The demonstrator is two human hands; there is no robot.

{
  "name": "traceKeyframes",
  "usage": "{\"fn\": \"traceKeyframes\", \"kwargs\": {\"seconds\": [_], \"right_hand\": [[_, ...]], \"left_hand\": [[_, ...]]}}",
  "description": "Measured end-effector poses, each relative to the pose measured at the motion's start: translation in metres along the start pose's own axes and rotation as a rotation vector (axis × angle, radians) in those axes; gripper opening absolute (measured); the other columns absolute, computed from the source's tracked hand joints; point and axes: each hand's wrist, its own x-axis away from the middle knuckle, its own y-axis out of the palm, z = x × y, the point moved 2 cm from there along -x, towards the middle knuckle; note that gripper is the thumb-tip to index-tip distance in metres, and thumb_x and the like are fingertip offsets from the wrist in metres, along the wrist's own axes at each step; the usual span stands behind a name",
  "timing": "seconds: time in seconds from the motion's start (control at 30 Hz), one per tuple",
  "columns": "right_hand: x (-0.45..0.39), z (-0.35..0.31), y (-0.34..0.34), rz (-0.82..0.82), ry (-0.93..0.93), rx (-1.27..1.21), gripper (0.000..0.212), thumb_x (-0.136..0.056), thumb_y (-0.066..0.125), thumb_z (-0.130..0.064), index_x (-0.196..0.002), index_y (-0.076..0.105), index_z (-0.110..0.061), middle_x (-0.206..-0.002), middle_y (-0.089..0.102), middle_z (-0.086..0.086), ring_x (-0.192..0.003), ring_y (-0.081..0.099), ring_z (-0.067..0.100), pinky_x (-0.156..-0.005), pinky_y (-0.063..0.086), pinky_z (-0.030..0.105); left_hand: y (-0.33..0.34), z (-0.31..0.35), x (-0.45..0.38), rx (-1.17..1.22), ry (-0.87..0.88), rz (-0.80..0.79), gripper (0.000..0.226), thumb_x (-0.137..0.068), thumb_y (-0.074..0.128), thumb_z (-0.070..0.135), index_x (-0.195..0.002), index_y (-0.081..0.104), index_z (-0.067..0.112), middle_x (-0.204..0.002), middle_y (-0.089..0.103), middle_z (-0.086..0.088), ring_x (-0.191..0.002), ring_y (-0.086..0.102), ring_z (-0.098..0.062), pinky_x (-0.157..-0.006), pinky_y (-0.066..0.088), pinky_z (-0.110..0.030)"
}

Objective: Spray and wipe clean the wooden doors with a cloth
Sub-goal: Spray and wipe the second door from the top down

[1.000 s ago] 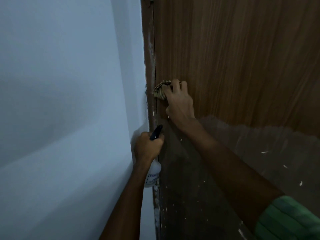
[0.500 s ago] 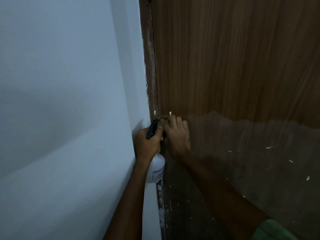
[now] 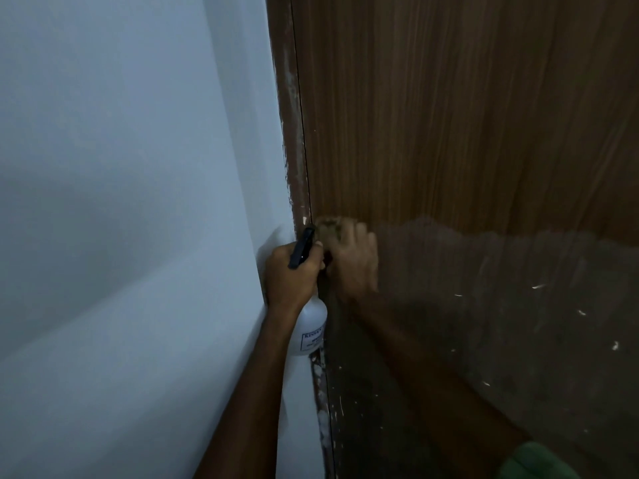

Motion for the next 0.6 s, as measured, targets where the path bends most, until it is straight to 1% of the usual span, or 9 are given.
{"fn": "traceKeyframes", "kwargs": {"seconds": [0.07, 0.13, 0.27, 0.33, 0.37, 0.43, 0.5, 0.53, 0.6], "right_hand": [[-0.035, 0.015, -0.024, 0.172, 0.128, 0.000, 0.045, -0.083, 0.057, -0.007, -0.126, 0.065, -0.018, -0.120, 0.059, 0.016, -0.097, 0.052, 0.030, -0.077, 0.043, 0.039], [-0.033, 0.021, -0.030, 0.241, 0.121, 0.020, 0.045, -0.085, 0.060, -0.006, -0.129, 0.064, -0.017, -0.117, 0.058, 0.015, -0.095, 0.050, 0.030, -0.075, 0.045, 0.040], [0.062, 0.026, -0.003, -0.003, -0.007, -0.004, 0.059, -0.078, 0.084, -0.032, -0.132, 0.063, -0.017, -0.126, 0.046, 0.014, -0.100, 0.050, 0.032, -0.077, 0.050, 0.041], [0.085, 0.033, -0.001, -0.103, -0.014, -0.019, 0.063, -0.072, 0.090, -0.033, -0.128, 0.066, -0.019, -0.126, 0.044, 0.013, -0.097, 0.048, 0.030, -0.072, 0.050, 0.039], [0.077, 0.036, -0.005, -0.073, -0.002, -0.017, 0.060, -0.073, 0.089, -0.031, -0.128, 0.067, -0.019, -0.127, 0.046, 0.015, -0.098, 0.047, 0.030, -0.072, 0.050, 0.039], [0.041, 0.043, -0.026, 0.100, 0.078, -0.003, 0.044, -0.086, 0.072, -0.021, -0.130, 0.067, -0.017, -0.127, 0.053, 0.018, -0.100, 0.047, 0.030, -0.074, 0.051, 0.041], [0.003, 0.054, -0.049, 0.283, 0.192, -0.011, 0.041, -0.091, 0.059, -0.005, -0.130, 0.067, -0.016, -0.122, 0.057, 0.014, -0.098, 0.046, 0.027, -0.076, 0.048, 0.038], [-0.004, 0.058, -0.056, 0.335, 0.221, -0.013, 0.043, -0.090, 0.059, 0.000, -0.129, 0.067, -0.016, -0.120, 0.056, 0.012, -0.097, 0.046, 0.026, -0.076, 0.046, 0.036], [0.015, 0.060, -0.057, 0.319, 0.232, -0.015, 0.040, -0.092, 0.064, -0.003, -0.129, 0.069, -0.016, -0.119, 0.055, 0.010, -0.096, 0.047, 0.026, -0.074, 0.048, 0.036]], "left_hand": [[0.000, 0.000, -0.002, -0.002, 0.000, -0.014, 0.034, -0.095, 0.066, 0.040, -0.069, 0.075, 0.020, -0.064, 0.073, -0.001, -0.055, 0.067, -0.023, -0.063, 0.059, -0.046], [0.002, 0.000, -0.004, 0.006, 0.002, -0.013, 0.033, -0.098, 0.067, 0.035, -0.069, 0.074, 0.019, -0.064, 0.073, -0.002, -0.053, 0.066, -0.023, -0.060, 0.057, -0.044], [0.008, 0.001, -0.003, 0.035, 0.020, -0.032, 0.031, -0.101, 0.067, 0.027, -0.074, 0.074, 0.014, -0.065, 0.073, -0.006, -0.049, 0.063, -0.021, -0.053, 0.051, -0.034], [0.010, 0.001, -0.002, 0.056, 0.028, -0.037, 0.032, -0.099, 0.066, 0.032, -0.074, 0.074, 0.013, -0.065, 0.072, -0.006, -0.049, 0.062, -0.020, -0.051, 0.048, -0.031], [0.012, 0.001, -0.003, 0.060, 0.029, -0.041, 0.033, -0.097, 0.066, 0.035, -0.074, 0.075, 0.013, -0.066, 0.073, -0.005, -0.048, 0.062, -0.019, -0.051, 0.047, -0.029], [0.018, 0.000, -0.003, 0.054, 0.028, -0.067, 0.033, -0.098, 0.066, 0.036, -0.076, 0.075, 0.014, -0.067, 0.073, -0.004, -0.048, 0.061, -0.016, -0.050, 0.045, -0.027], [0.027, -0.001, -0.002, 0.039, 0.031, -0.084, 0.031, -0.101, 0.066, 0.032, -0.077, 0.075, 0.015, -0.068, 0.073, -0.002, -0.047, 0.061, -0.015, -0.050, 0.046, -0.028], [0.031, 0.000, -0.001, 0.027, 0.030, -0.087, 0.031, -0.101, 0.066, 0.033, -0.076, 0.075, 0.017, -0.067, 0.073, -0.001, -0.046, 0.061, -0.015, -0.051, 0.047, -0.029], [0.037, 0.001, 0.002, 0.022, 0.026, -0.095, 0.029, -0.097, 0.066, 0.038, -0.075, 0.075, 0.021, -0.067, 0.074, 0.000, -0.047, 0.062, -0.017, -0.053, 0.050, -0.032]]}}
